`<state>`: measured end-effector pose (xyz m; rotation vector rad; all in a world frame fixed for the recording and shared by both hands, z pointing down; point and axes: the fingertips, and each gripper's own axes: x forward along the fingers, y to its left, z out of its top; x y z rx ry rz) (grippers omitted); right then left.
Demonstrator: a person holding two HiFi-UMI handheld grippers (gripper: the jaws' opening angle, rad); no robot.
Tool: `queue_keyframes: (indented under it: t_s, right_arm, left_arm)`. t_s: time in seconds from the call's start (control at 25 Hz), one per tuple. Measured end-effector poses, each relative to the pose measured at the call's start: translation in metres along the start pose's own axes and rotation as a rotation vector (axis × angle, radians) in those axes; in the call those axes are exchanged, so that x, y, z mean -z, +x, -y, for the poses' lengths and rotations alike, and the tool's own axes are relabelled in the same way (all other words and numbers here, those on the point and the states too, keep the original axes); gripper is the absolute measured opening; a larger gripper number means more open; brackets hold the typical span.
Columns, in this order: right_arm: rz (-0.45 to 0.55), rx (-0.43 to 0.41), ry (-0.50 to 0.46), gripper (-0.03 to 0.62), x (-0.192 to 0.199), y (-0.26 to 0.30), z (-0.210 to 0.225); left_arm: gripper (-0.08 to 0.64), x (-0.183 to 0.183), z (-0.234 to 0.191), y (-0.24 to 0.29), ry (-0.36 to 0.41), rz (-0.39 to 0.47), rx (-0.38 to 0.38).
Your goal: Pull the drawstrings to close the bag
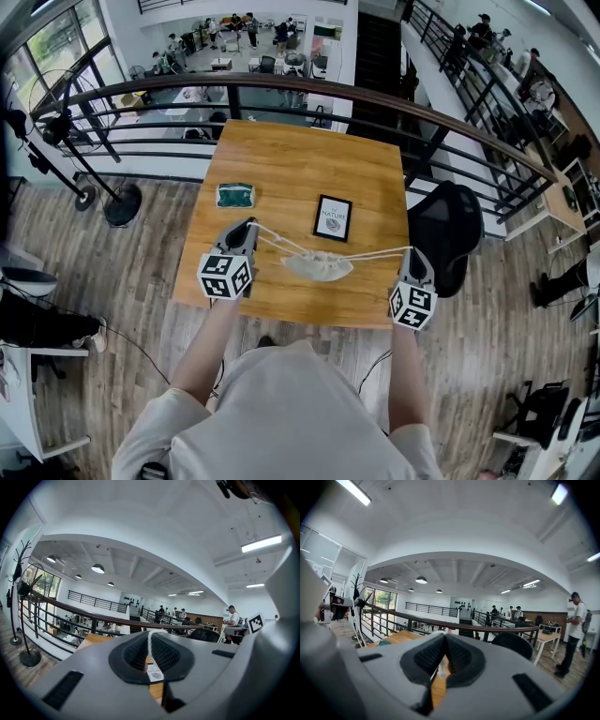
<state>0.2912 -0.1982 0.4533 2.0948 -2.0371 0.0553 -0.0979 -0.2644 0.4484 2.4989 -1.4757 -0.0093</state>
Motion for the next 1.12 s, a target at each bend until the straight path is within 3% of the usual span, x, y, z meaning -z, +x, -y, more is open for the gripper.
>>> queue_keyframes:
  t_s: [1.12]
  right_arm:
    - [0.008,0.004,-0.026,0.002,-0.0065,0.0041,-0.0044]
  left_arm:
    - [-0.008,0.0014,-0.0073,0.0078,-0.017,-0.002,0.006]
